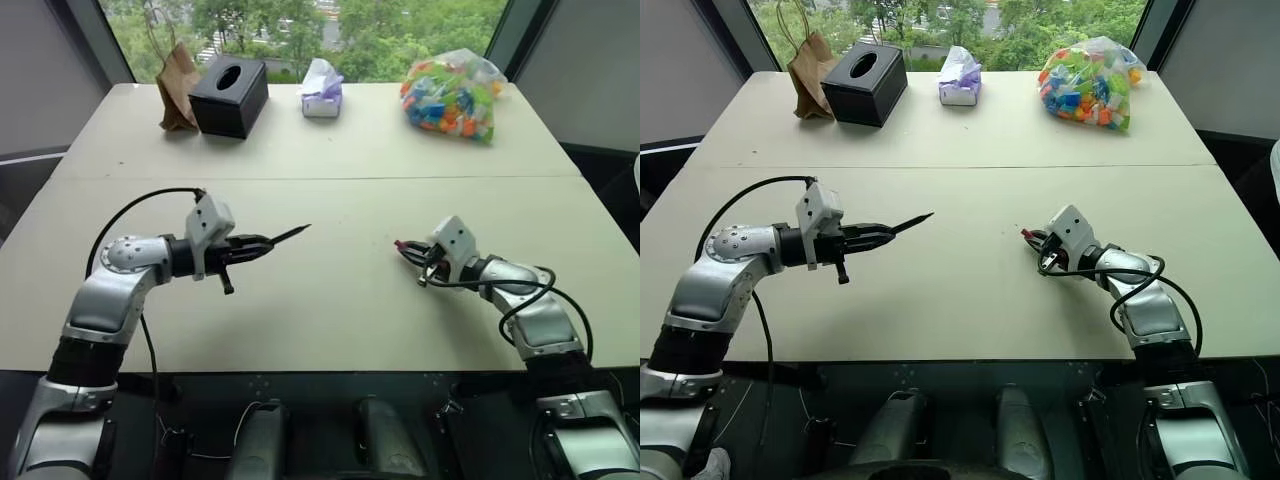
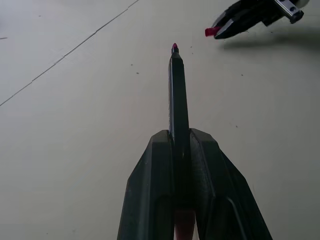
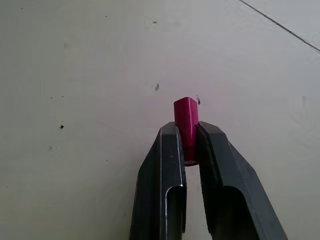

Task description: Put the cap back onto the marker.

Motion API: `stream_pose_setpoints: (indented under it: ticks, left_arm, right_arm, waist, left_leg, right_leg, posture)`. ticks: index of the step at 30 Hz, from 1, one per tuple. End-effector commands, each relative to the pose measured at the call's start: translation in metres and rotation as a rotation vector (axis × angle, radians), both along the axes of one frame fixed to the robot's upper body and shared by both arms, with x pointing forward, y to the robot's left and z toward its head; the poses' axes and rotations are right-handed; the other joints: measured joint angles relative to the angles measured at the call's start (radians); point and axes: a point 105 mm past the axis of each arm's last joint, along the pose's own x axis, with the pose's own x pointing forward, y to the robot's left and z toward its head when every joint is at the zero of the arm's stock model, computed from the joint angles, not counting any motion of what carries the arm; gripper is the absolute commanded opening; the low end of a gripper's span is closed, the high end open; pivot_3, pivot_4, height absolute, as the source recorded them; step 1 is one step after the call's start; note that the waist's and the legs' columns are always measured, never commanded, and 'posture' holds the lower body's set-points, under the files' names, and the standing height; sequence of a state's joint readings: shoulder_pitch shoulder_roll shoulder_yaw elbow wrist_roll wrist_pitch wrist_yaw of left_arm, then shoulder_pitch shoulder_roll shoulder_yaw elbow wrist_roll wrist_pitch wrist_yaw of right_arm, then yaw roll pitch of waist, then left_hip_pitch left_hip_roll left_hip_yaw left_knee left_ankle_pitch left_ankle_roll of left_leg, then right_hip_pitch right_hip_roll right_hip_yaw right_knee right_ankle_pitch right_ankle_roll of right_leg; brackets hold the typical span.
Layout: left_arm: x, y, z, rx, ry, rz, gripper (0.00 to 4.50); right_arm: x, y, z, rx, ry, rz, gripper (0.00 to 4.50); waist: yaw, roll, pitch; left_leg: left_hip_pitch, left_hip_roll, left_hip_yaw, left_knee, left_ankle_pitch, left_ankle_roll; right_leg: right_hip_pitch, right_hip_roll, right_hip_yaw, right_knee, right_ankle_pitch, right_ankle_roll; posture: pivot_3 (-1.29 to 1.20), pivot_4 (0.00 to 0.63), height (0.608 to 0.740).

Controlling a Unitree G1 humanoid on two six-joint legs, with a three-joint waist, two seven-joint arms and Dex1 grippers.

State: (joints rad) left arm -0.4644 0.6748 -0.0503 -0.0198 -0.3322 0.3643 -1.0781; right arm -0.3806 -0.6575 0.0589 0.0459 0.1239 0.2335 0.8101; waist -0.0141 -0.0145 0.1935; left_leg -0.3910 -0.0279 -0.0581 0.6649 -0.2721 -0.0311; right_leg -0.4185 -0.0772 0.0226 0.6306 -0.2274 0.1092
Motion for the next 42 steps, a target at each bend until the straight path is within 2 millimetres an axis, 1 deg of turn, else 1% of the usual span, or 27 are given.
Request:
stream_pose_setpoints:
  ticks: [1,4,8,13,20,30,35,42]
  left_arm:
    - [0.003,-0.007,0.009,0.047,-0.055,-0.08,0.0]
    - [0.006,-0.013,0.01,0.07,-0.074,-0.127,0.0]
    - [0.008,-0.023,0.013,0.077,-0.093,-0.182,0.0]
    - [0.006,-0.031,0.019,0.072,-0.104,-0.227,0.0]
    - [0.002,-0.038,0.03,0.032,-0.087,-0.252,0.0]
    - [-0.001,-0.038,0.03,0.034,-0.08,-0.259,0.0]
    - [0.0,-0.038,0.029,0.04,-0.08,-0.258,0.0]
    - [-0.001,-0.038,0.027,0.046,-0.078,-0.261,0.0]
  right_arm:
    - [-0.009,0.019,0.042,-0.067,-0.109,0.144,0.03]
    - [-0.015,0.03,0.057,-0.103,-0.128,0.217,0.03]
    - [-0.022,0.043,0.068,-0.16,-0.142,0.303,0.03]
    - [-0.021,0.056,0.075,-0.247,-0.205,0.358,0.03]
    - [-0.019,0.07,0.075,-0.308,-0.268,0.399,0.03]
    - [-0.021,0.08,0.073,-0.346,-0.304,0.44,0.03]
    - [-0.023,0.076,0.069,-0.384,-0.295,0.45,0.03]
    - [-0.023,0.074,0.073,-0.389,-0.304,0.449,0.03]
  waist:
    - [-0.004,0.0,0.0]
    - [-0.004,0.0,0.0]
    - [-0.001,0.0,0.0]
    - [-0.001,0.0,0.0]
    - [-0.001,0.0,0.0]
    - [-0.001,0.0,0.0]
    - [-0.001,0.0,0.0]
    - [-0.001,0.0,0.0]
  left_leg:
    - [0.0,0.0,0.0,0.0,0.0,0.0]
    - [0.0,0.001,0.0,0.0,0.0,0.0]
    - [0.0,0.001,0.0,0.0,0.0,0.0]
    - [-0.001,0.001,0.0,0.0,0.0,0.0]
    - [-0.001,0.001,0.0,0.0,0.0,0.0]
    - [-0.001,0.001,0.0,0.0,0.0,0.0]
    - [-0.001,0.001,0.0,0.0,0.0,0.0]
    - [-0.001,0.001,0.0,0.0,0.0,0.0]
  right_leg:
    - [0.0,0.0,0.0,0.0,0.0,0.0]
    - [0.0,0.001,0.0,0.0,0.0,0.0]
    - [0.0,0.001,0.0,0.0,0.0,0.0]
    - [0.0,0.001,0.0,0.0,0.0,0.0]
    - [-0.001,0.001,0.0,0.0,0.0,0.0]
    - [-0.001,0.001,0.0,0.0,0.0,0.0]
    - [-0.001,0.001,0.0,0.0,0.0,0.0]
    - [-0.001,0.001,0.0,0.0,0.0,0.0]
  posture:
    - [0.0,0.15,0.74]
    - [0.0,0.15,0.74]
    - [0.0,0.15,0.74]
    - [0.0,0.15,0.74]
    - [0.0,0.15,0.74]
    - [0.0,0.15,0.74]
    - [0.0,0.15,0.74]
    - [0.0,0.15,0.74]
